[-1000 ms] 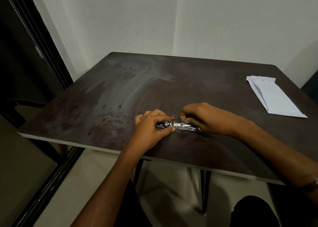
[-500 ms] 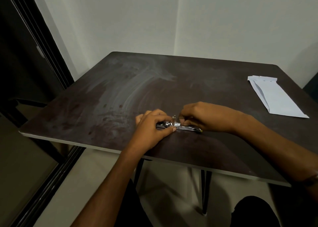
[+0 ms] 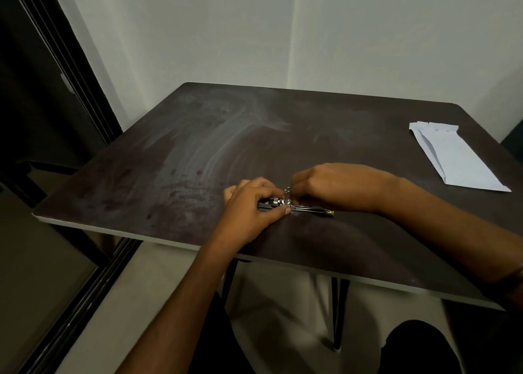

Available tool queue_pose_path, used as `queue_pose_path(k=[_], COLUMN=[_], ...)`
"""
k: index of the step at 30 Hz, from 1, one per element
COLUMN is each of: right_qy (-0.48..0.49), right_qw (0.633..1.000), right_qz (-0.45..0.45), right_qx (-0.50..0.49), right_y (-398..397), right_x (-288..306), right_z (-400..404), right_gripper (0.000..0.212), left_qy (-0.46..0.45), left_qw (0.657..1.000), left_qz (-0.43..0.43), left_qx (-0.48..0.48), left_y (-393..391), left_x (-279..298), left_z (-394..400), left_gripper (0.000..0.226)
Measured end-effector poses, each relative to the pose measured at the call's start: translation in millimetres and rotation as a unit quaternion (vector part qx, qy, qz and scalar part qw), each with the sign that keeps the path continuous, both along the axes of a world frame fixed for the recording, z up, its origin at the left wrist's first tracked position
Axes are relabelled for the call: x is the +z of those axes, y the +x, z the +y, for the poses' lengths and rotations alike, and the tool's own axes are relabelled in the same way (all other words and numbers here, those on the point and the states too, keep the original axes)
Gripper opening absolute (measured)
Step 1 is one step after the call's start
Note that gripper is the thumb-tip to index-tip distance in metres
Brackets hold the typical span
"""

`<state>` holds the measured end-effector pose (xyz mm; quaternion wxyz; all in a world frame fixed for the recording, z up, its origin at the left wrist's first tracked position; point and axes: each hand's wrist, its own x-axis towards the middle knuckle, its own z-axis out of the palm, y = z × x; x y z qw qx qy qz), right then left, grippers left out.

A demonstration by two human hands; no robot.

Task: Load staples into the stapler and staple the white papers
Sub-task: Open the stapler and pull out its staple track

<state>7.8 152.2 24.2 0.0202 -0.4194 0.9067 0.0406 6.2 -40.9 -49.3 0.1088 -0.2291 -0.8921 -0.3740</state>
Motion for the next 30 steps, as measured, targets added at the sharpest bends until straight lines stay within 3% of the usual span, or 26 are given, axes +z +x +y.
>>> queue_pose_path(k=[8,16,21,26,30], right_qy=[0.031,-0.018,-0.122,-0.275,-0.285], right_qw=[0.996,0.996,0.99,0.953,0.949], right_qz=[0.03,0.083,0.056,0.016,0.003], right_qx=[0.081,0.022,-0.051,-0.121,-0.137], right_y=[-3,7,15,25,39], right_x=[-2,-20,-33,-32,-33], right_z=[2,8,12,18,22], right_gripper=[0.016,0.022,0.012,0.007,0.006], left_qy=[-0.001,0.001,0.006,0.006,0.006], left_qw=[1.0,1.0,1.0,1.0,1.0], left_qz=[-0.003,-0.002,-0.001,0.0,0.001], left_qx=[0.001,0.004,0.01,0.005,0.004], left_y=[0,-1,-1,-1,0], left_x=[-1,-2,-2,-2,-2], left_z=[0,0,1,0,0], left_gripper=[0.022,0.023,0.024,0.021,0.021])
